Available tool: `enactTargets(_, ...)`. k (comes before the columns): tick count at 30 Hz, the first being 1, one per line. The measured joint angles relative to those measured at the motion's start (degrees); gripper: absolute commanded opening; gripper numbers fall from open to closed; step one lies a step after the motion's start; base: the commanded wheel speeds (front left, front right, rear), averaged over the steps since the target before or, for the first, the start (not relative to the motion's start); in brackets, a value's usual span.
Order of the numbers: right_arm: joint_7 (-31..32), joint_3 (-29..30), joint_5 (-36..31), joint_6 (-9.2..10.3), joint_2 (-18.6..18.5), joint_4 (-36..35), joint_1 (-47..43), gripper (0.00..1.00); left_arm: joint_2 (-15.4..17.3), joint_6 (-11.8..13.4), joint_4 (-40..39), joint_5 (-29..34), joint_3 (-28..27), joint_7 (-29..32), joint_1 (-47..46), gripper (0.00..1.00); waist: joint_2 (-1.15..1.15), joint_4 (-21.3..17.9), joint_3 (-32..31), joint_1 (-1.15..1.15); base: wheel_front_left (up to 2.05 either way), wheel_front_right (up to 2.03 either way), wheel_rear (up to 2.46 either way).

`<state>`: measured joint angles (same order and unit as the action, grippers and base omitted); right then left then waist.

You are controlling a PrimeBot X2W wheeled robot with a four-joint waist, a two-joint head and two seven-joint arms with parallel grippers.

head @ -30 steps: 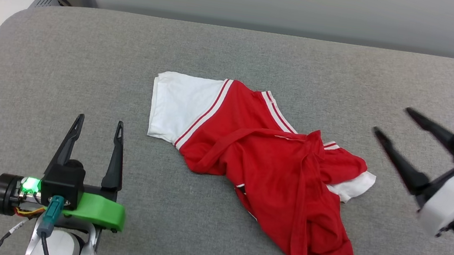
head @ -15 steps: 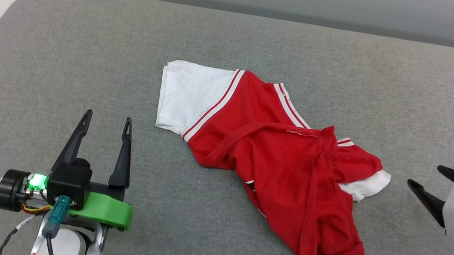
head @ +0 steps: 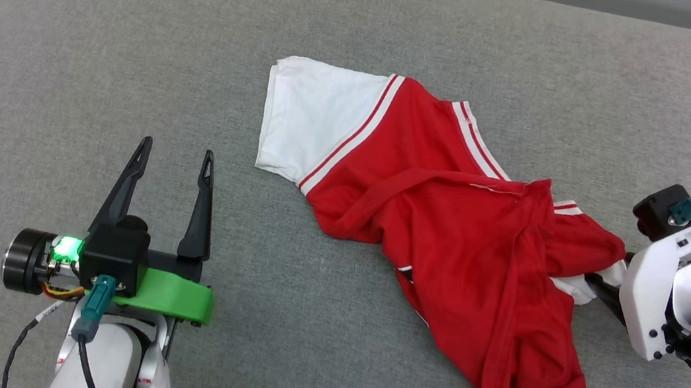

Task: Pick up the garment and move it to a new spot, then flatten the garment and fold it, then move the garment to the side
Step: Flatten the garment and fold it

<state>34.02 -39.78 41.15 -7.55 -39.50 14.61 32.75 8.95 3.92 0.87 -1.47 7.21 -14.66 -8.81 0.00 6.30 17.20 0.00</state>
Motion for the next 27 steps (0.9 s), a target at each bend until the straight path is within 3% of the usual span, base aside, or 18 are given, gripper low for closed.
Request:
enactTargets(4,-2.0,-3.5,0.9,0.04,-0.3,3.3,1.5,1.00,-0.1,0.0,0.0,0.0,0.0,0.0,-0.3,1.00,0.00,0.6,1.1,0.00,0.00,0.00,0.00)
enactTargets(5,-2.8,-4.2,1.6,0.04,-0.5,3.6,1.8,0.20,-0.1,0.0,0.0,0.0,0.0,0.0,-0.3,1.00,0.00,0.6,1.2,0.00,0.00,0.00,0.00)
enactTargets(6,-4.0,-4.8,2.2,0.04,-0.8,3.9,2.0,0.00,-0.1,0.0,0.1,0.0,-0.1,0.0,-0.3,1.00,0.00,0.6,1.2,0.00,0.00,0.00,0.00)
enactTargets(12,-11.7,-6.7,3.6,0.00,-2.3,2.7,1.9,0.00,-0.1,0.1,0.8,0.0,-0.3,0.0,-0.1,1.00,0.00,-0.5,-0.3,0.00,0.00,0.00,0.00)
enactTargets(16,-14.6,-3.5,4.7,0.01,-7.1,-0.8,0.2,0.00,-0.1,0.3,0.8,0.0,-0.5,0.0,0.5,1.00,0.00,-1.5,-2.0,0.00,0.00,0.00,0.00)
enactTargets(22,-12.9,5.6,7.4,0.01,-14.1,-4.5,-3.1,0.00,-0.1,0.4,0.8,0.0,-0.5,0.0,1.3,1.00,0.00,-3.1,-3.9,0.00,0.00,0.00,0.00)
enactTargets(27,-8.5,13.5,9.6,0.01,-16.1,-1.0,-6.3,0.00,-0.1,0.3,0.6,0.0,-0.2,0.0,1.3,1.00,0.00,-3.6,-3.7,0.00,0.00,0.00,0.00)
